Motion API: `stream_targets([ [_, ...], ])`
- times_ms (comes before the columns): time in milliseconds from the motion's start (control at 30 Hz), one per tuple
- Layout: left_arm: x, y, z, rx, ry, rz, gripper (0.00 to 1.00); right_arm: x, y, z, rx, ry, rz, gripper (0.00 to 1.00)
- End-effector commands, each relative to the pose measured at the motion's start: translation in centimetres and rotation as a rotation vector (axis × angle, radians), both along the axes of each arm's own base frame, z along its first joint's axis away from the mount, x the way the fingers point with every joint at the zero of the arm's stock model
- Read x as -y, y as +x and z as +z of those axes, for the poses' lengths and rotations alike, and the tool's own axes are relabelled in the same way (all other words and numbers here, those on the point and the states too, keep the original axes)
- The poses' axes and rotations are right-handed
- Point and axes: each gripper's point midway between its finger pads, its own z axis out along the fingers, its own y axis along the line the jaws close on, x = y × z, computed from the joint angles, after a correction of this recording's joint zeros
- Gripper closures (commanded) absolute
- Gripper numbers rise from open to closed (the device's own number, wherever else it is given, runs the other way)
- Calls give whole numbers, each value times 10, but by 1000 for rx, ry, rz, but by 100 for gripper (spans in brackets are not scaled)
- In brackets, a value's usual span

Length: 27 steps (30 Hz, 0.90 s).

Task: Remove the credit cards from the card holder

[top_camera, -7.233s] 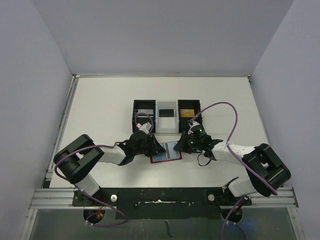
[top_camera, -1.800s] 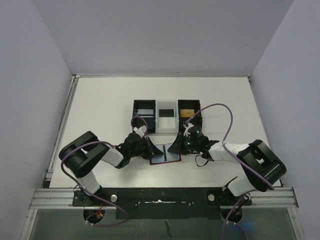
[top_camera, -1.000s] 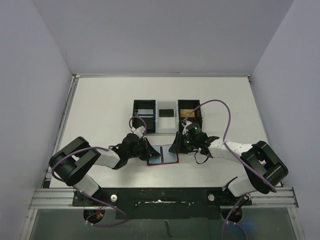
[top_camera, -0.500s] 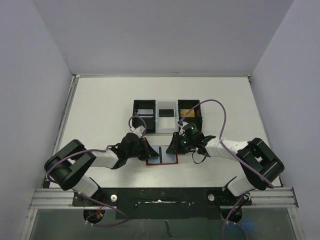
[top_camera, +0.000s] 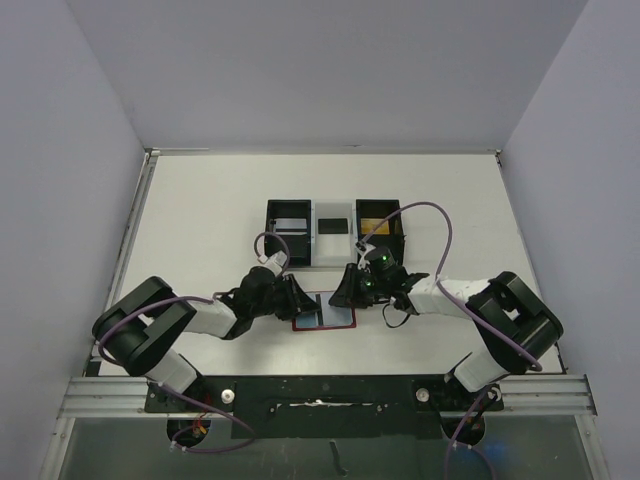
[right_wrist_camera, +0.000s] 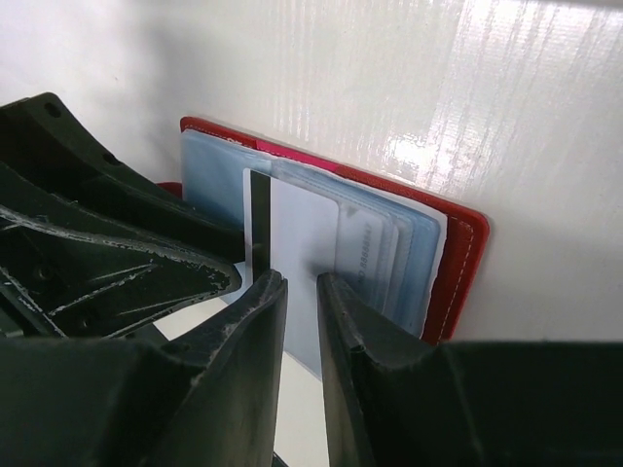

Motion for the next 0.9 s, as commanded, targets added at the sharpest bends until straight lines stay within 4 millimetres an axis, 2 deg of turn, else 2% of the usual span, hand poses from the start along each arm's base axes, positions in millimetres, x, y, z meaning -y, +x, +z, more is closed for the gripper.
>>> stream_targets([
  [0, 8, 6, 14, 26, -107, 15, 75, 8, -12, -21, -49, -36, -23, 78],
  [400, 17, 8, 19, 10, -213, 31, 73, 11, -20, -29, -74, -31, -25, 79],
  [600, 27, 13, 31, 47, -241, -5, 76, 9, -23, -32, -83, -6, -19, 79],
  [733, 25, 15, 35, 48, -260, 12, 89, 9, -23, -33, -88, -12, -14, 79],
  [867, 22, 15, 35, 47, -247, 22, 97, 11, -21, -30, -80, -23, -25, 80],
])
